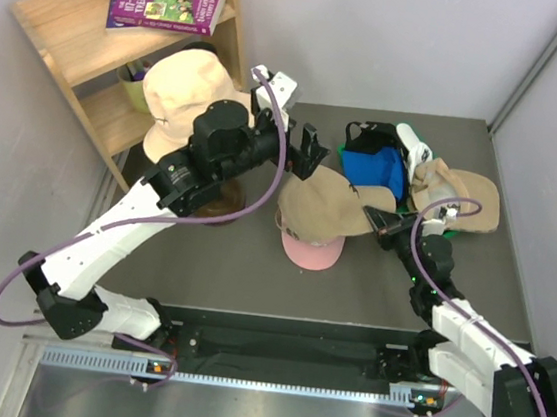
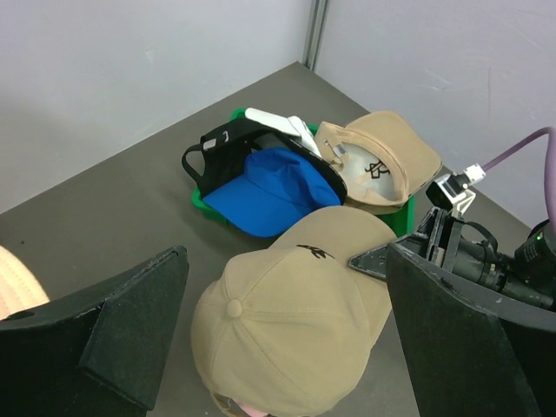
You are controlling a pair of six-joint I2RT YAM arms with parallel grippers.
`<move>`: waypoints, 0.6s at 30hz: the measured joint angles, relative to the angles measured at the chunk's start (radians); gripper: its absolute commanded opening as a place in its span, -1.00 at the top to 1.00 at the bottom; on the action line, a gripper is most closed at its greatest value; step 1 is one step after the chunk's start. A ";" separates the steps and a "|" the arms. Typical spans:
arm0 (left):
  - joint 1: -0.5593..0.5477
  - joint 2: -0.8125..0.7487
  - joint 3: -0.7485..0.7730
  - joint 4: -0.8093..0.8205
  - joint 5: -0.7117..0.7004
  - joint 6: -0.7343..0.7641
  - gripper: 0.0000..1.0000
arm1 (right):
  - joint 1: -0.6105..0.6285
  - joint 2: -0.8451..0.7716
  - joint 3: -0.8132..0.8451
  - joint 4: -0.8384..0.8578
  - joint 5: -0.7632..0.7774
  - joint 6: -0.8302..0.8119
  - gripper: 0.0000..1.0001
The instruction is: Stack the hats
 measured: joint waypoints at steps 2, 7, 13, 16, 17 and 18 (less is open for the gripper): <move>0.001 0.016 0.000 0.000 0.000 -0.003 -0.98 | -0.002 0.013 0.005 0.003 -0.012 -0.047 1.00; 0.006 0.048 0.002 0.001 0.000 -0.010 -0.98 | -0.005 0.050 0.016 0.015 -0.029 -0.119 1.00; 0.011 0.077 0.009 0.003 0.000 -0.014 -0.98 | -0.016 0.066 0.043 -0.008 -0.049 -0.180 0.54; 0.016 0.084 0.010 0.006 0.000 -0.014 -0.98 | -0.036 0.066 0.053 -0.044 -0.066 -0.217 -0.14; 0.017 0.086 0.010 0.007 0.000 -0.014 -0.98 | -0.047 0.065 0.053 -0.067 -0.071 -0.232 -0.22; 0.019 0.087 0.010 0.008 -0.001 -0.014 -0.98 | -0.054 0.063 0.053 -0.092 -0.073 -0.244 -0.42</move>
